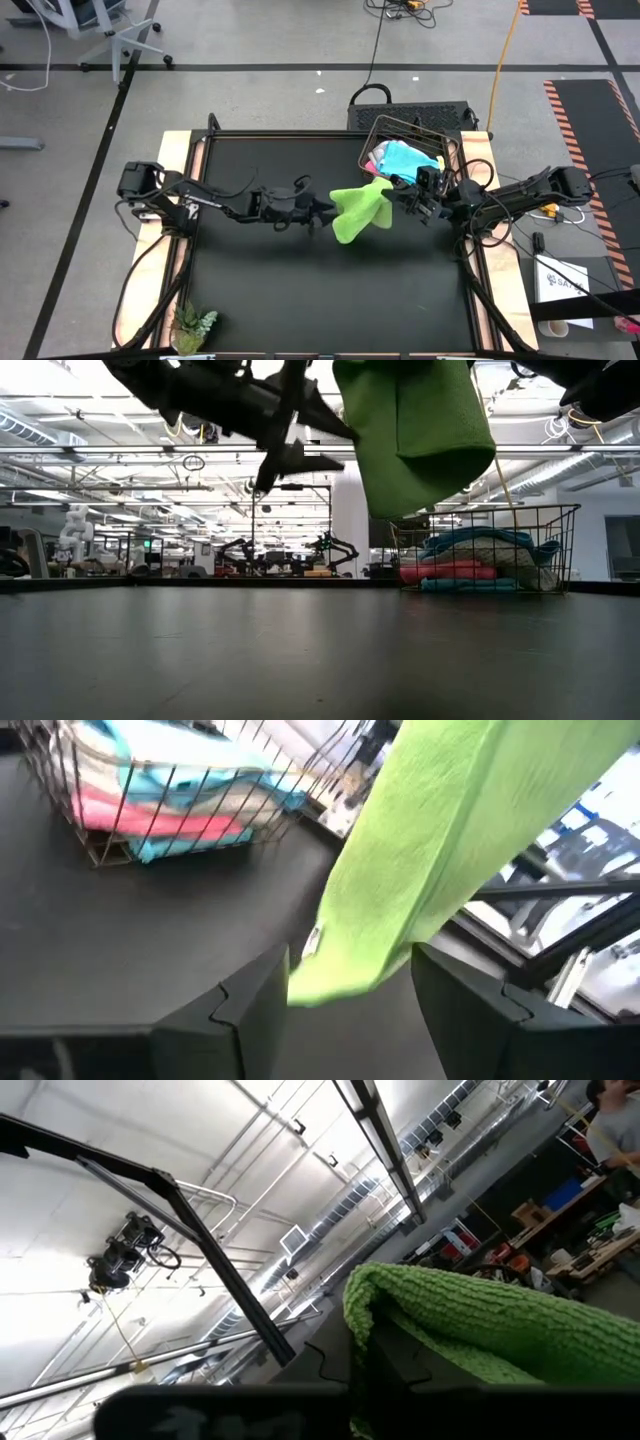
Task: Fold microfiber towels
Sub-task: Fold the green towel
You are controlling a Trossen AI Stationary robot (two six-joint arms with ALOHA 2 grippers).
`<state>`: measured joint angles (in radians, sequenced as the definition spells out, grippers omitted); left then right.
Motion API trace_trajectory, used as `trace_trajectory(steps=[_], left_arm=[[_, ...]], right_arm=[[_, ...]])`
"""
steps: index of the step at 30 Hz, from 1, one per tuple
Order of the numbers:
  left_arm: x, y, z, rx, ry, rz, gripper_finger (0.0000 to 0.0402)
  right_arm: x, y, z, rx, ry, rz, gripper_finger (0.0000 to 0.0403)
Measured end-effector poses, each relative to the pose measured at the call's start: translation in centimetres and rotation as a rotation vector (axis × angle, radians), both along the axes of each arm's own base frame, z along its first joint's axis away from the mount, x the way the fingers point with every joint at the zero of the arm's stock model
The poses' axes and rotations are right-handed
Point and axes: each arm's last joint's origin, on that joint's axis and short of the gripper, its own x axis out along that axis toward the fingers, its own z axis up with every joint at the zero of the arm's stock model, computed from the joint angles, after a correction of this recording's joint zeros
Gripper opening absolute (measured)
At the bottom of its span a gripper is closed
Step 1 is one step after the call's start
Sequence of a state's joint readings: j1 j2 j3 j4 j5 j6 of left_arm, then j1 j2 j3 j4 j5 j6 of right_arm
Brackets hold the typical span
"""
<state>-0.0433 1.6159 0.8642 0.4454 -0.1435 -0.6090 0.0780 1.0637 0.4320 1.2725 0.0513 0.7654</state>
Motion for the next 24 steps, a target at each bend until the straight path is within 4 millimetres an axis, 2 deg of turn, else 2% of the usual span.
trace_trajectory(steps=[24], left_arm=[[1.5,-0.1,-1.5,-0.019,-0.100,-0.034,0.0214]], right_arm=[[0.0,-0.1,0.0,-0.017,0.005,-0.016,0.0000]])
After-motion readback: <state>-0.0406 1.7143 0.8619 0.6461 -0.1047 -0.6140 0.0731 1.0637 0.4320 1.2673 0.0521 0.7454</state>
